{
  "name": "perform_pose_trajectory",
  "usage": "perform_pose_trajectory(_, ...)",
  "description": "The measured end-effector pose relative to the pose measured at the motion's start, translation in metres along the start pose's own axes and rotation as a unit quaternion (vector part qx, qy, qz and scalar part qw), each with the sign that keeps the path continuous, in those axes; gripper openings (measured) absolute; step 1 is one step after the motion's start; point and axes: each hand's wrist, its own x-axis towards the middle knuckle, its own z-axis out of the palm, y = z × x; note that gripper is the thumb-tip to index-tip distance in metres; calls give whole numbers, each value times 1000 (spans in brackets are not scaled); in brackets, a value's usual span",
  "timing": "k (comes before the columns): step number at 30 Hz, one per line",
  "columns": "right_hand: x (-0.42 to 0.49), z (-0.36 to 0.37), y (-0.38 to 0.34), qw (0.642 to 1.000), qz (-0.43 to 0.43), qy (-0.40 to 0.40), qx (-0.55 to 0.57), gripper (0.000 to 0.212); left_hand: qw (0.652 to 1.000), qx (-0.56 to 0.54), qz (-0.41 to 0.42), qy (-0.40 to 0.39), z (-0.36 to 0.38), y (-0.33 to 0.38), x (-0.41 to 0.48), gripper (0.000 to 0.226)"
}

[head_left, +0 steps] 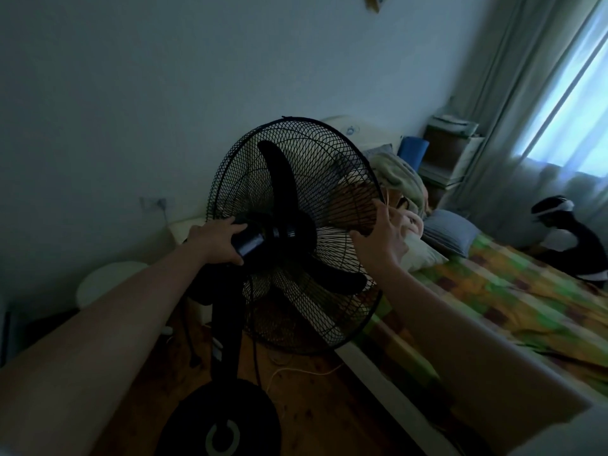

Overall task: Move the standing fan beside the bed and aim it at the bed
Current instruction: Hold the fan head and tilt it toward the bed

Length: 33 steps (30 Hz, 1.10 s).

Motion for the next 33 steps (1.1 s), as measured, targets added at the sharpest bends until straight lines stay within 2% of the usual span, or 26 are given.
perform_pose_trajectory(5, -7, -3, -2, 1000, 12, -5, -14, 68, 1000, -22, 9, -5, 2, -4, 8, 93)
perform_pose_trajectory(13, -19, -2, -19, 999, 41, 30, -12, 62, 997, -60, 43, -17, -2, -21, 16, 95)
perform_pose_trajectory(33, -44, -7, -45, 996, 73, 50, -27, 63, 989, -83, 116, -37, -10, -39, 22, 93)
